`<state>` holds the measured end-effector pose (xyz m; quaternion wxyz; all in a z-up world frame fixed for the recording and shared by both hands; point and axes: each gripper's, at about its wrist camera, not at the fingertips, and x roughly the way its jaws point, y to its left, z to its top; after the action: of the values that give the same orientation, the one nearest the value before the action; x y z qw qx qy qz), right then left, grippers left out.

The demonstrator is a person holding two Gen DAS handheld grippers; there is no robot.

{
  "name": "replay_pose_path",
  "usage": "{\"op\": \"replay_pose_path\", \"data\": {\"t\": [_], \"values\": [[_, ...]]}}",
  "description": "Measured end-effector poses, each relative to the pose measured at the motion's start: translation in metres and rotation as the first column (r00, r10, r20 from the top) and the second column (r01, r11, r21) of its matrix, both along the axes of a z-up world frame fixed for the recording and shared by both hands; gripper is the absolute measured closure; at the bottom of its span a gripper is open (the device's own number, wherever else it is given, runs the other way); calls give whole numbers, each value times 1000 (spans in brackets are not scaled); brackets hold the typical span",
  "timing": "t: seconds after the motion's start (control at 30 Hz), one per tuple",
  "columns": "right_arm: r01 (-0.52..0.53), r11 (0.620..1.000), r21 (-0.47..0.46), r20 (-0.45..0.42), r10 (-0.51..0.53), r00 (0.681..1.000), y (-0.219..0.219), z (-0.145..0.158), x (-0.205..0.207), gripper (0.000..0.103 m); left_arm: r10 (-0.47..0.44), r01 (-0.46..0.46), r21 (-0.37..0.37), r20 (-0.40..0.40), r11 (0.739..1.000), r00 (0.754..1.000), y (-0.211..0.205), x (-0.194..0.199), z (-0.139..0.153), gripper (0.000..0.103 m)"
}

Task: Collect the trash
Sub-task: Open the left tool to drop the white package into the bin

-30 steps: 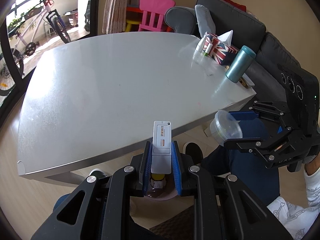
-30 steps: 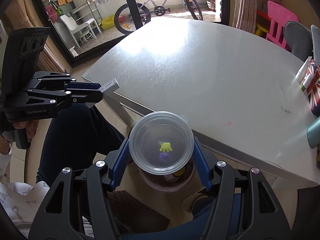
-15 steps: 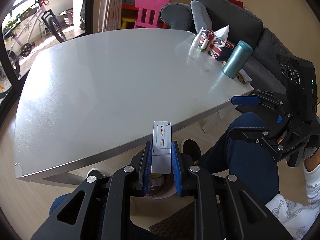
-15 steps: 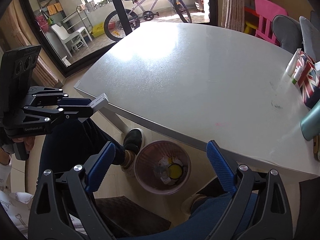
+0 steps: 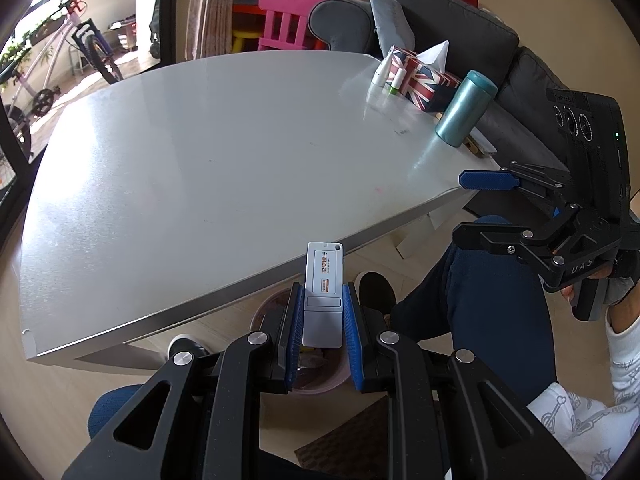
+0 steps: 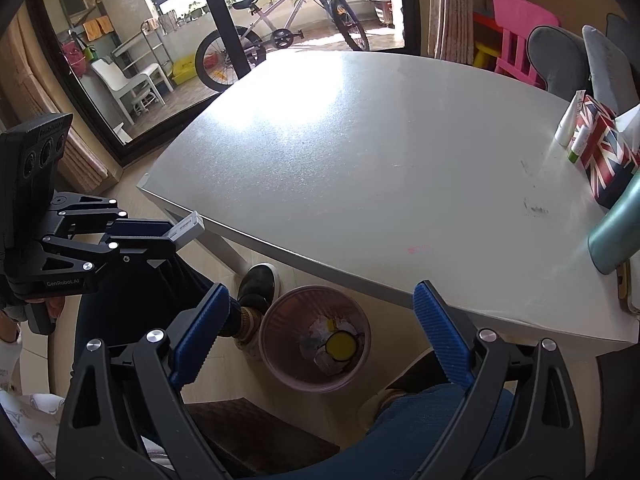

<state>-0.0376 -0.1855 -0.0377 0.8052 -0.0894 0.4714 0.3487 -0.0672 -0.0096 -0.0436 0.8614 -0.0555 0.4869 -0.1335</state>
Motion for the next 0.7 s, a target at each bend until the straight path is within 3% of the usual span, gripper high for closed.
{"op": "replay_pose_path", "data": {"t": [0.63, 0.67, 0.7], "values": [[24, 1000, 7, 7, -24, 1000, -7, 5, 4, 11, -43, 43, -5, -21, 999, 999, -8, 3, -4, 83], [26, 1000, 7, 7, -26, 1000, -7, 6, 5, 11, -49, 49, -9, -22, 999, 999, -9, 3, -4, 81], [28, 1000, 7, 6, -28, 1000, -8, 6, 6, 11, -56, 55, -17, -21, 998, 998, -10, 3, -4, 71]]}}
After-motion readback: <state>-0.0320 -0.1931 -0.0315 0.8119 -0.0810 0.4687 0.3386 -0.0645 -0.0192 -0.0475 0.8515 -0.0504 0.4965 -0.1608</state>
